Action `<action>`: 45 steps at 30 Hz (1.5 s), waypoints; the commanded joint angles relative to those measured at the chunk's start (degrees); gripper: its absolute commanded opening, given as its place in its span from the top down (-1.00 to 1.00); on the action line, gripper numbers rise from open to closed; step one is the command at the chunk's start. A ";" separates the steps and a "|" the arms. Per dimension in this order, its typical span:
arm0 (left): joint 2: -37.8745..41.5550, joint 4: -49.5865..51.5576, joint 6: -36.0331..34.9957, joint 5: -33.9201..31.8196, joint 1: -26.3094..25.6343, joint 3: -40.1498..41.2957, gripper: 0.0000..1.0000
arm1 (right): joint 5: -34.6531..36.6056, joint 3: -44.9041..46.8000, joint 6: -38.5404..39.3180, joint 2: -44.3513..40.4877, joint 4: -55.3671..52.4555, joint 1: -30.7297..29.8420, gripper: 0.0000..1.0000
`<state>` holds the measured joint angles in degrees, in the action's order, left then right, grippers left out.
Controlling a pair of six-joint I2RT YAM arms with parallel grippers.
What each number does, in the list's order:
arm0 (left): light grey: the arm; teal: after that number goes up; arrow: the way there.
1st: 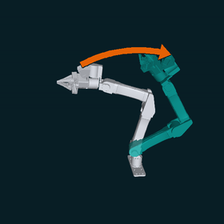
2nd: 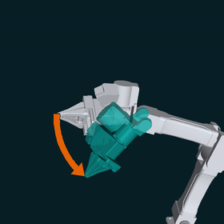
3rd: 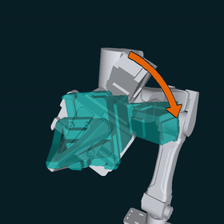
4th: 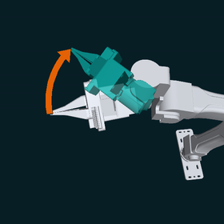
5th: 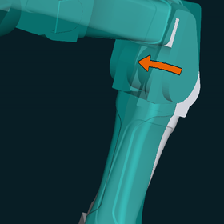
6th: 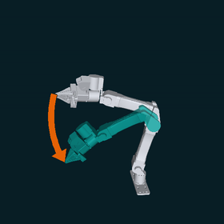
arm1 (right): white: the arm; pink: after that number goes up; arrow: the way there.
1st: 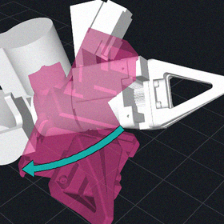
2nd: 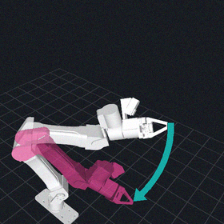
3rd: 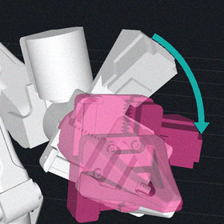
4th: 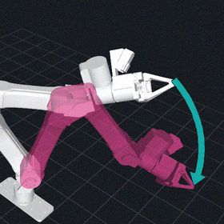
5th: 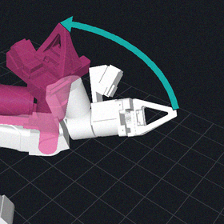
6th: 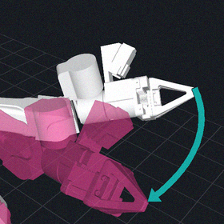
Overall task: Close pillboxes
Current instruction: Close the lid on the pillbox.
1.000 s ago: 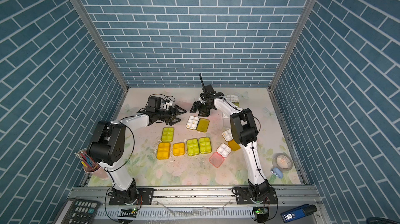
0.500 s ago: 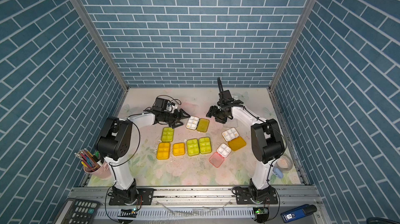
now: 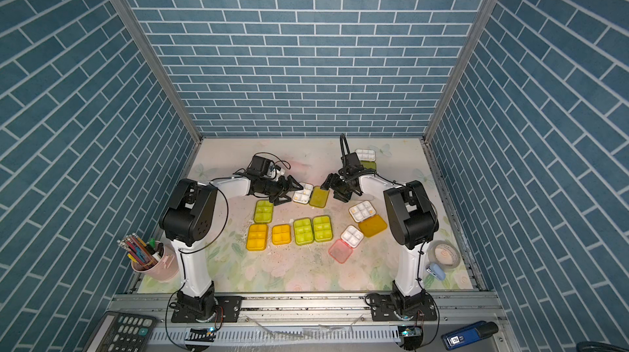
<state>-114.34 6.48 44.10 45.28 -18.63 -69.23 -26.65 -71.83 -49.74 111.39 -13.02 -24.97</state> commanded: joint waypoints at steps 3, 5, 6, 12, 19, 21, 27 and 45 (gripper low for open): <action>-0.69 -1.58 1.21 1.48 -0.66 0.05 -0.75 | -1.84 0.99 -3.74 2.33 4.37 -0.08 -0.48; -0.53 -1.47 1.21 1.39 -0.98 0.06 -0.75 | -2.77 1.07 -4.71 3.16 5.72 -0.07 -0.48; -0.48 -1.45 1.17 1.39 -1.13 0.11 -0.75 | -2.81 1.08 -4.93 3.45 6.13 -0.07 -0.48; 0.10 -1.60 1.23 1.37 -1.97 0.24 -0.75 | -3.47 0.04 -7.05 4.40 7.16 0.19 -0.48; 0.09 -1.56 1.26 1.39 -2.21 0.28 -0.75 | -5.87 1.19 -6.43 3.47 9.22 0.28 -0.47; 0.09 -1.49 1.30 1.40 -2.23 0.22 -0.75 | -7.04 1.90 -6.25 2.41 10.87 0.23 -0.46; 0.01 -1.56 1.40 1.48 -2.24 0.14 -0.75 | -10.82 2.40 -7.86 1.55 16.21 0.27 -0.44; 4.06 -5.54 3.37 2.98 -0.66 1.95 -0.76 | -9.92 -1.45 -8.47 0.18 14.60 -0.76 -0.41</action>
<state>-113.51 2.48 47.35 47.79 -20.32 -68.18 -36.05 -71.53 -56.80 113.45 1.74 -25.08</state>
